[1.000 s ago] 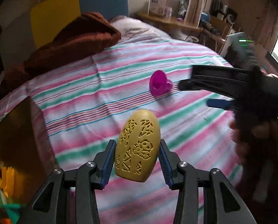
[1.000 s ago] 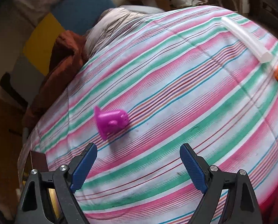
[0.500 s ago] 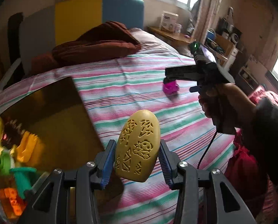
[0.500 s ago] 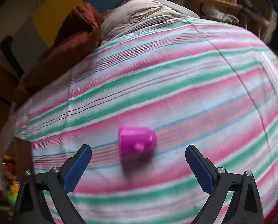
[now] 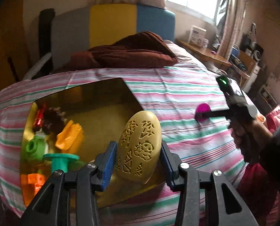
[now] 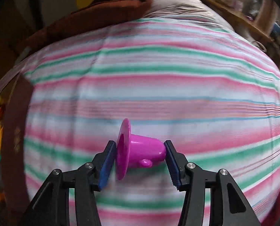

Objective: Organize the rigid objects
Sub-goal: 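Carry the yellow oval block toward the tray with the left gripper while the right grasps the magenta cup, then lower the yellow oval block into the tray and open the left gripper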

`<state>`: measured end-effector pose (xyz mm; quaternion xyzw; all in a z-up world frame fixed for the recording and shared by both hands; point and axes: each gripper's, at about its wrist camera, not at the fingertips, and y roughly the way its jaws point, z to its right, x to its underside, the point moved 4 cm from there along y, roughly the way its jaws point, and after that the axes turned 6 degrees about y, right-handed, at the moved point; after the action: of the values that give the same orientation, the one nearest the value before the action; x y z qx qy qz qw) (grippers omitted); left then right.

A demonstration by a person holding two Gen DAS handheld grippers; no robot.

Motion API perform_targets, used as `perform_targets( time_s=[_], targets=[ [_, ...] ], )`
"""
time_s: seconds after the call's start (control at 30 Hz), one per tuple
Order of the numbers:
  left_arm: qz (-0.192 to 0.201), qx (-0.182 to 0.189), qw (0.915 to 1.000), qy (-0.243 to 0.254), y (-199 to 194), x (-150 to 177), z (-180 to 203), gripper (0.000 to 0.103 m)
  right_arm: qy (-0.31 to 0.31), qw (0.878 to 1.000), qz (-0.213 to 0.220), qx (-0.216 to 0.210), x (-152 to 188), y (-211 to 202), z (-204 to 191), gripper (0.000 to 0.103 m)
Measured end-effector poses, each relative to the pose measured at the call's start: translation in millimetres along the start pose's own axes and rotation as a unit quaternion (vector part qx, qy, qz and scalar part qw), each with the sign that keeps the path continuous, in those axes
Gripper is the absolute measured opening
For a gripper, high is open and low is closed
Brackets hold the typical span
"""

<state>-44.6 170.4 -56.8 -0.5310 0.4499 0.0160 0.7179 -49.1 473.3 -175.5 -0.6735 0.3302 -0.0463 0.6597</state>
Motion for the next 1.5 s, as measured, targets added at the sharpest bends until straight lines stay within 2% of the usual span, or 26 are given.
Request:
perform_targets(
  time_s=[0.13,0.33,0.93,1.3,1.5],
  targets=[
    [0.004,-0.02,0.9997,-0.015,-9,7,-16,0.045,-0.046,0.999,0.022,0.02,20,-4,-12,0.054],
    [0.016,-0.052,0.9981,-0.028,-28,22,-35,0.045,-0.06,0.997,0.047,0.013,25,-4,-9,0.055],
    [0.033,-0.113,0.9897,-0.081,-67,53,-89,0.045,-0.078,0.994,0.073,0.018,24,0,-15,0.055],
    [0.02,-0.138,0.9821,-0.126,-71,75,-127,0.045,-0.086,0.993,0.075,0.025,24,0,-16,0.054],
    [0.011,-0.125,0.9816,-0.144,-66,75,-134,0.045,-0.092,0.992,0.075,0.029,23,2,-18,0.054]
  ],
)
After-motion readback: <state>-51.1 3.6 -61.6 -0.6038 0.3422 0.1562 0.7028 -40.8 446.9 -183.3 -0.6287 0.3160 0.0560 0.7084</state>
